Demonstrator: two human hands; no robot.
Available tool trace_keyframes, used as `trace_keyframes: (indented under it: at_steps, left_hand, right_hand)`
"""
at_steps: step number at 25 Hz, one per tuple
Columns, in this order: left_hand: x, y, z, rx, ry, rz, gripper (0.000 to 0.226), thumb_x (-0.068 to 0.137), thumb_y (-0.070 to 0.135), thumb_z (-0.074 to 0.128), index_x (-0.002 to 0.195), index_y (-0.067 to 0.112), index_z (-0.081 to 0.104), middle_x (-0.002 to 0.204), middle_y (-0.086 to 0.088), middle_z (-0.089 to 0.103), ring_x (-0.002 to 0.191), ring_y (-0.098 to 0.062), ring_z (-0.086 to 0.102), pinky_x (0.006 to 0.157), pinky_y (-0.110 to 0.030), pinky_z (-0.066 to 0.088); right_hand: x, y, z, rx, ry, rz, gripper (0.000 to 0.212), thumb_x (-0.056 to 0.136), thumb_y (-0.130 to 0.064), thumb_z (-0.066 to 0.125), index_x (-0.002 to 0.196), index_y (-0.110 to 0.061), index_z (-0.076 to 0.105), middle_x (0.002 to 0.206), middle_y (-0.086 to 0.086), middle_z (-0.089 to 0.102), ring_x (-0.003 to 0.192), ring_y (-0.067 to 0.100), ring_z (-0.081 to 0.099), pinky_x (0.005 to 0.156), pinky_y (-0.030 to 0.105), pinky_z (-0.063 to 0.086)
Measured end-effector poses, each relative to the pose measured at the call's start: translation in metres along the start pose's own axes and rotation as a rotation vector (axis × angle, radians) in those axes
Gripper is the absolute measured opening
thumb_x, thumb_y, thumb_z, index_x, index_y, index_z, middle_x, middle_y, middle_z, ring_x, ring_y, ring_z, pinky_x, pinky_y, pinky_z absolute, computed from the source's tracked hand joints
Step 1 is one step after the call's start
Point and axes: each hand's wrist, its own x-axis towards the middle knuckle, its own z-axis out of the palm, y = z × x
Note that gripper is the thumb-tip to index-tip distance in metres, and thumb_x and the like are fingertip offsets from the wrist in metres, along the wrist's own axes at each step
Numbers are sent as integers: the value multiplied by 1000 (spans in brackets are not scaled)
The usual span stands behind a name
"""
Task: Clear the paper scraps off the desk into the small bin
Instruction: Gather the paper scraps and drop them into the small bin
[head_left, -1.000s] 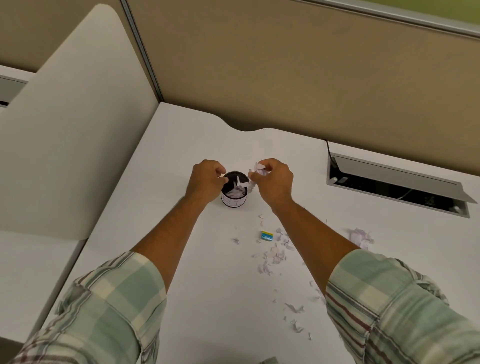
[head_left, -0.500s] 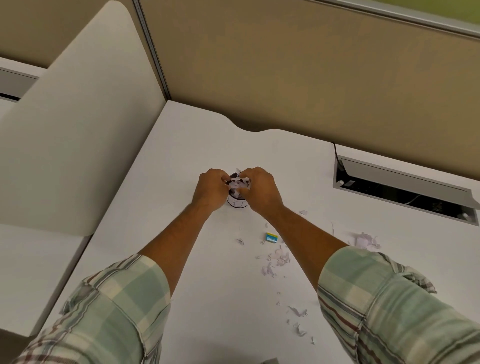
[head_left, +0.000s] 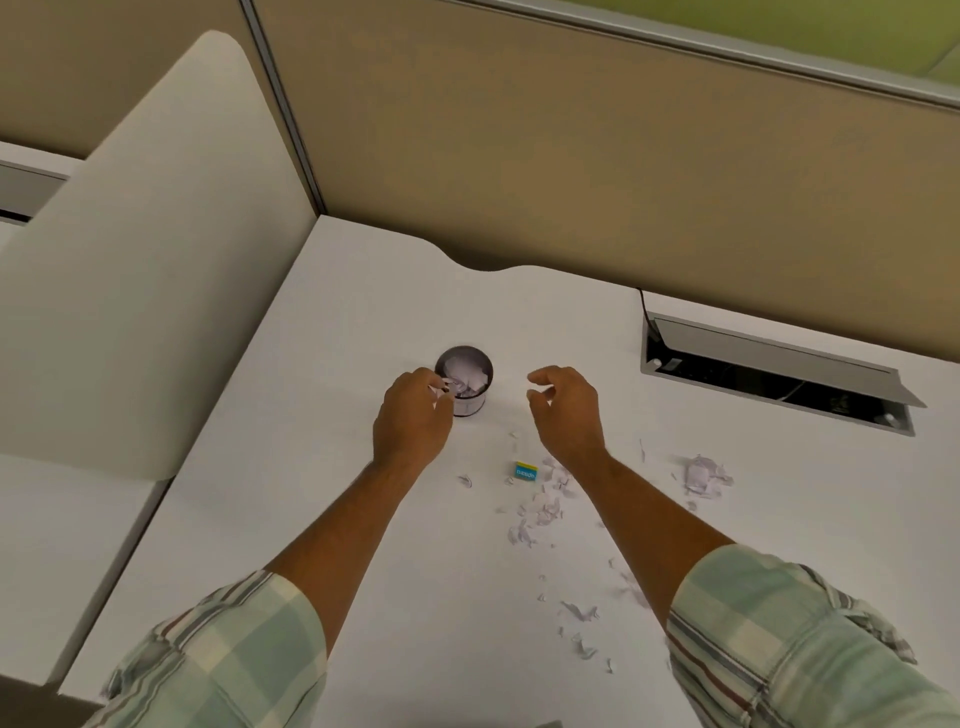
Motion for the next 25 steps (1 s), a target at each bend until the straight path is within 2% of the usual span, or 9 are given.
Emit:
trace_keyframes:
  at_steps: [2, 5, 7, 9, 12, 15, 19, 25]
  left_hand:
    - [-21, -4, 17, 5, -39, -52, 18, 92, 30, 66, 109, 24, 64, 110, 1, 64, 100, -19, 64, 77, -33, 52]
    - [-41, -10, 44, 58, -177, -239, 44, 91, 36, 69, 130, 19, 57, 134, -8, 53, 120, -29, 60, 93, -41, 53]
    - [-50, -12, 60, 94, -265, -337, 63, 89, 40, 71, 142, 16, 48, 144, -13, 44, 129, -34, 54, 102, -48, 51]
    - [-56, -9, 75, 141, -301, -365, 73, 86, 43, 74, 147, 16, 44, 146, -14, 40, 133, -37, 50, 104, -50, 50]
    - [-62, -2, 92, 178, -296, -344, 79, 83, 47, 76, 147, 17, 43, 147, -14, 39, 135, -37, 45, 103, -50, 49]
    - [-67, 10, 111, 194, -304, -307, 83, 79, 48, 79, 147, 19, 43, 146, -13, 38, 134, -36, 46, 103, -47, 48]
    - [-80, 28, 136, 205, -312, -242, 86, 74, 44, 85, 146, 23, 44, 141, -11, 39, 130, -34, 47, 101, -42, 47]
    - [-99, 44, 167, 268, -369, -154, 97, 65, 42, 93, 147, 26, 44, 142, -9, 37, 130, -31, 42, 104, -41, 47]
  right_hand:
    - [-20, 33, -20, -36, 2, 56, 19, 93, -13, 66, 112, -17, 70, 113, 1, 68, 80, 9, 60, 83, 22, 49]
    - [-43, 91, -59, -69, 39, 147, 20, 95, -16, 66, 115, -18, 68, 119, 4, 65, 85, 10, 61, 83, 22, 47]
    - [-50, 127, -90, -125, 72, 239, 24, 96, -20, 66, 120, -19, 66, 127, 4, 61, 95, 13, 61, 88, 25, 48]
    - [-53, 160, -120, -178, 83, 340, 30, 97, -25, 64, 127, -20, 61, 134, 6, 55, 107, 19, 61, 95, 30, 49]
    - [-49, 196, -152, -284, -7, 461, 48, 98, -40, 60, 139, -19, 49, 143, 12, 46, 126, 34, 54, 100, 47, 52]
    - [-39, 215, -161, -398, -194, 534, 67, 97, -53, 54, 151, -18, 33, 150, 18, 37, 137, 41, 42, 103, 54, 48]
    - [-37, 218, -144, -428, -319, 485, 69, 95, -60, 51, 149, -22, 33, 149, 16, 34, 135, 42, 40, 99, 53, 48]
    - [-50, 207, -104, -533, -490, 189, 68, 96, -59, 48, 150, -25, 28, 149, 9, 29, 131, 34, 37, 92, 50, 53]
